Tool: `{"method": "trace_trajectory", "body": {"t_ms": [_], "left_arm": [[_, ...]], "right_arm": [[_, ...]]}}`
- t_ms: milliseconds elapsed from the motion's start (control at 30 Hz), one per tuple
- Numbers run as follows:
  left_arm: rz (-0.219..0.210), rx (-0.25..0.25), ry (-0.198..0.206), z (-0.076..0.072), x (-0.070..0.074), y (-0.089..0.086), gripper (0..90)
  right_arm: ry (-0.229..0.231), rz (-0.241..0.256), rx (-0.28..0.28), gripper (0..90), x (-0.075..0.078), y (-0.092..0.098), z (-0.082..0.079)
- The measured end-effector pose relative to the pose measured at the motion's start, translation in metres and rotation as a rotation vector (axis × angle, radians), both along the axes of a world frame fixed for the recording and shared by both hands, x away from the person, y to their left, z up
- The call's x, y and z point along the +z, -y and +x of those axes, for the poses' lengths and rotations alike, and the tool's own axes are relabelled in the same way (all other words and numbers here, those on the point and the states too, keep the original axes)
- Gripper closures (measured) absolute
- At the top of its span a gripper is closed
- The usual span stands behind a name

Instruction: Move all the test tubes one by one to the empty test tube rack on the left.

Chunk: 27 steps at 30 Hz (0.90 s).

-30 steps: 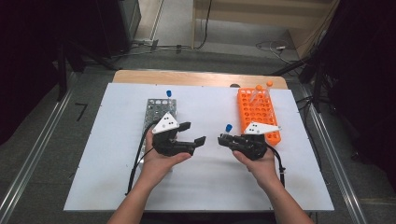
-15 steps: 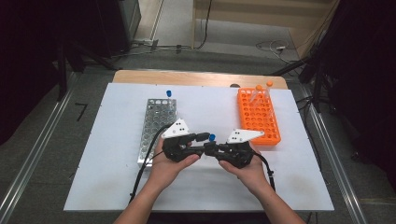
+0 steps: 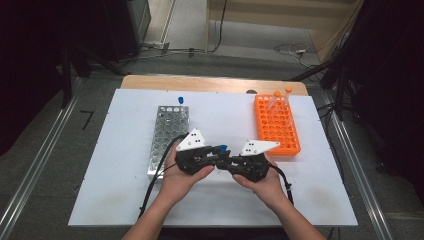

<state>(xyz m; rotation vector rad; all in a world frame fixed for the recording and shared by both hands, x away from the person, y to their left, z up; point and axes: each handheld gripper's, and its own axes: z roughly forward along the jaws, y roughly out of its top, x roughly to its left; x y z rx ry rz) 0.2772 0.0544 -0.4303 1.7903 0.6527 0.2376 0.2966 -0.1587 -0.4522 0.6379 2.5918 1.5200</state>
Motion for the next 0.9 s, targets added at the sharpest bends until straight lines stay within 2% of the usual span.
{"method": "trace_trajectory", "body": {"t_ms": [100, 267, 433, 633, 767, 800, 900], "left_arm": [[-0.019, 0.006, 0.003, 0.000, 0.001, -0.002, 76.8], [-0.034, 0.035, 0.006, 0.004, 0.005, -0.011, 76.8], [-0.033, 0.075, 0.009, 0.010, 0.009, -0.021, 76.8], [-0.027, 0.129, 0.013, 0.017, 0.013, -0.036, 76.8], [-0.025, 0.151, 0.021, 0.021, 0.016, -0.042, 76.8], [-0.024, 0.165, 0.025, 0.024, 0.018, -0.047, 76.8], [-0.025, 0.192, 0.028, 0.030, 0.020, -0.055, 76.9]], "right_arm": [[0.012, 0.016, -0.007, 73.6, 0.001, 0.002, -0.001], [0.037, 0.073, -0.018, 60.4, 0.003, 0.017, 0.002], [0.077, 0.075, -0.064, 44.2, 0.003, 0.037, 0.006], [0.082, 0.096, -0.130, 25.7, 0.002, 0.066, 0.012], [0.091, 0.098, -0.154, 19.7, 0.002, 0.080, 0.015], [0.095, 0.083, -0.164, 14.0, 0.001, 0.088, 0.018], [0.083, 0.102, -0.181, 7.9, 0.000, 0.101, 0.023]]}}
